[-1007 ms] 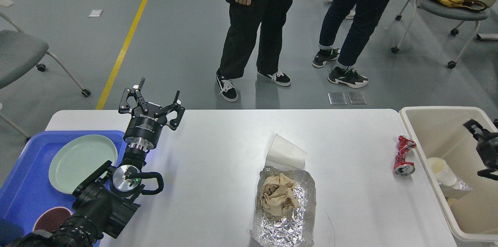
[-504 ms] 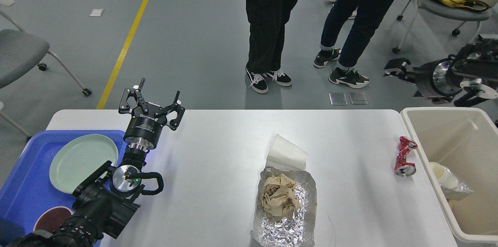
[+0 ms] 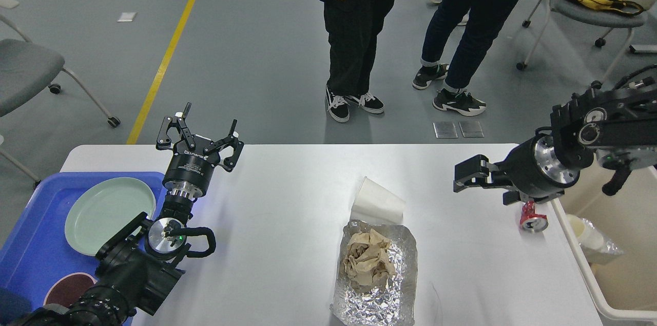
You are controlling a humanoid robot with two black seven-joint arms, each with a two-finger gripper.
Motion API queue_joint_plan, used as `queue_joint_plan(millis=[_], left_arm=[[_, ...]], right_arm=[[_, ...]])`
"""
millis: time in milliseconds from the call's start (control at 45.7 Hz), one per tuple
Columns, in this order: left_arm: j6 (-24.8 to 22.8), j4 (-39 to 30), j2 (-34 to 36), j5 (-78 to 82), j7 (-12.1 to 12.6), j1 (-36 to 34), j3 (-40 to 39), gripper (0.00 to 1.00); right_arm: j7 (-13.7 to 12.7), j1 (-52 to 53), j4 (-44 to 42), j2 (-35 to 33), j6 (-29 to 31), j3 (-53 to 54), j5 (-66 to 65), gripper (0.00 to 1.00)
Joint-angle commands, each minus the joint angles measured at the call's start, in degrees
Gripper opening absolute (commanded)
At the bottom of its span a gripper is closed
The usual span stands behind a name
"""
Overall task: Tidy desktop
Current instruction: 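Lower the right gripper onto the red can and grasp it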
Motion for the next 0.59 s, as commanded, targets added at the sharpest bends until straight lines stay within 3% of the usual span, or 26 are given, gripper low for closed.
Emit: queue_joint_plan(millis=[0, 285, 569], left_arm=[[0.02, 0.00, 0.00, 0.00, 0.00, -0.04, -0.01, 0.96], [-0.06, 0.00, 0.00, 0.00, 0.00, -0.04, -0.01, 0.96], [0.02, 0.00, 0.00, 0.00, 0.00, -0.04, -0.01, 0.96]], right_arm=[[0.00, -12.24, -9.93, -1.30, -4.75, 1.42, -0.02, 1.00], [0.35, -37.39, -35.16, 4.76, -18.47, 8.27, -0.11, 1.00], [0.53, -45.13, -40.53, 7.58, -20.84, 14.08, -0.11, 1.00]])
